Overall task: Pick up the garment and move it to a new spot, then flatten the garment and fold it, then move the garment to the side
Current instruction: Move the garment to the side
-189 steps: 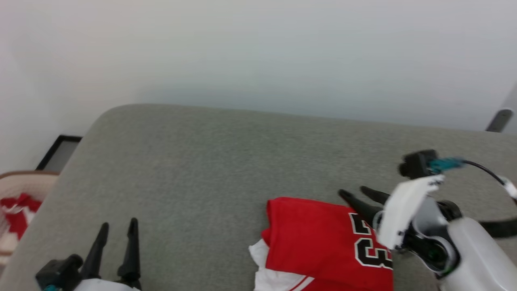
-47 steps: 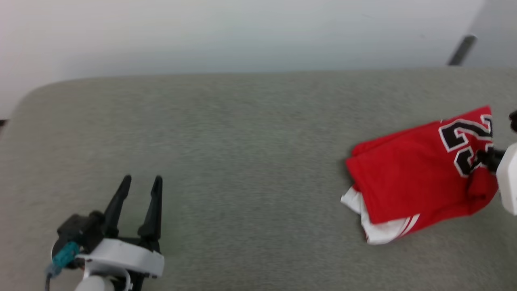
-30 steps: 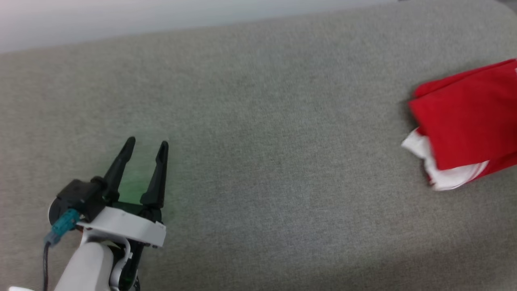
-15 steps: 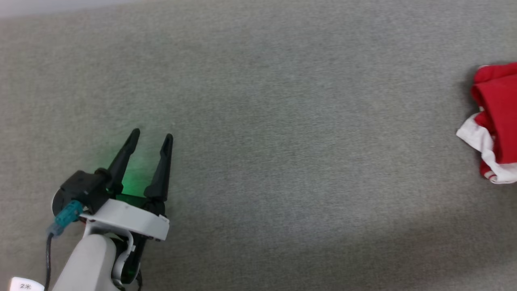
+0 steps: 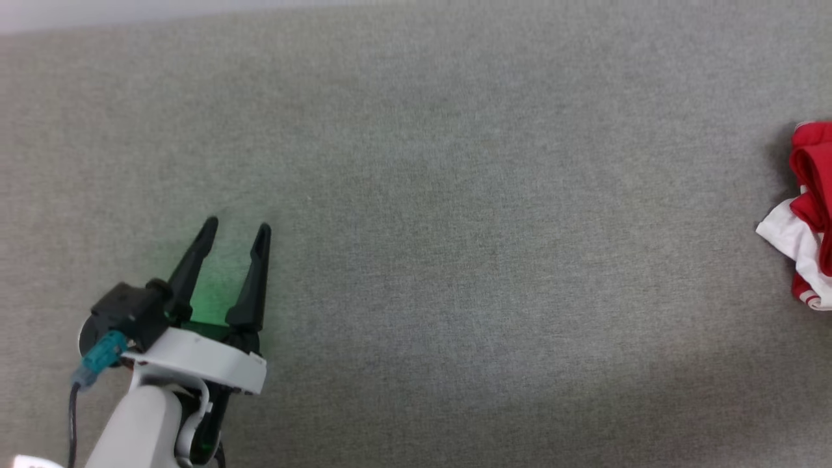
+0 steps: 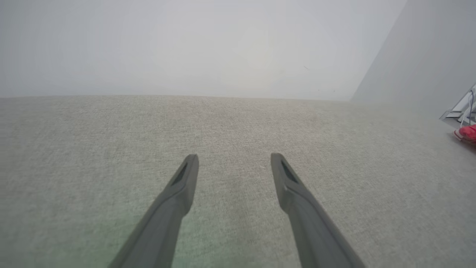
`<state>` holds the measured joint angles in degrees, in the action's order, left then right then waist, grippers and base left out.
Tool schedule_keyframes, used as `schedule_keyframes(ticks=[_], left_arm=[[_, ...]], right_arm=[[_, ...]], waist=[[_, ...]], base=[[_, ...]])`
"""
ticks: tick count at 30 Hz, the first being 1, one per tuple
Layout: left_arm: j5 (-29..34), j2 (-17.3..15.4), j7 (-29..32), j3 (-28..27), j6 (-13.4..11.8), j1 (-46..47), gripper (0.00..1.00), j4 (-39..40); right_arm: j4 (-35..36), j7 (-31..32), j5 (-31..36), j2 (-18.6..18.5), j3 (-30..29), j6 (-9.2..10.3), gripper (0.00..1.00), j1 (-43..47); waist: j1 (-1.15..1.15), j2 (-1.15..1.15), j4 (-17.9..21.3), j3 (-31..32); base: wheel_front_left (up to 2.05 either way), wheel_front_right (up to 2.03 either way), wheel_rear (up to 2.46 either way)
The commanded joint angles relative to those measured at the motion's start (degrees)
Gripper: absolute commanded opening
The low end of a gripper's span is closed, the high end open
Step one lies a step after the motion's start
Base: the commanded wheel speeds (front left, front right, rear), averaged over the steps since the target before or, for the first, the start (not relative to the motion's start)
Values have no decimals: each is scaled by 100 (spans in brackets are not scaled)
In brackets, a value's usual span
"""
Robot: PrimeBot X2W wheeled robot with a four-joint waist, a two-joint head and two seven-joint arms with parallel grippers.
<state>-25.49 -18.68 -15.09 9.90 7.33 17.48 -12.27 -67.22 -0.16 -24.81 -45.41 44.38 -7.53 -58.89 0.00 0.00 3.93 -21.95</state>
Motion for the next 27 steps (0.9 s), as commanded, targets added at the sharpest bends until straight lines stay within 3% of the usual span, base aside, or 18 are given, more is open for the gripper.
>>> schedule_keyframes(ticks=[1, 9, 19, 27], left_arm=[[-20, 8, -4, -36, 21, -80, 100, -16], [-43, 127, -4, -170, 21, -408, 100, -67], [-93, 133, -4, -354, 21, -1045, 100, -336], [-57, -8, -4, -574, 16, -1465, 100, -536]], right_arm=[[-70, -86, 3, 39, -30, 9, 100, -84], [-175, -792, -260, 317, -185, 9, 100, -38], [-53, -1488, -480, 1105, -651, 9, 100, 620], [1291, -1502, -64, 1370, -1933, 8, 100, 1861]], waist=[[0, 0, -24, 163], [0, 0, -242, 811], [0, 0, -631, 1815], [0, 0, -826, 2333]], base=[[0, 0, 0], [0, 0, 0], [0, 0, 0], [0, 0, 0]])
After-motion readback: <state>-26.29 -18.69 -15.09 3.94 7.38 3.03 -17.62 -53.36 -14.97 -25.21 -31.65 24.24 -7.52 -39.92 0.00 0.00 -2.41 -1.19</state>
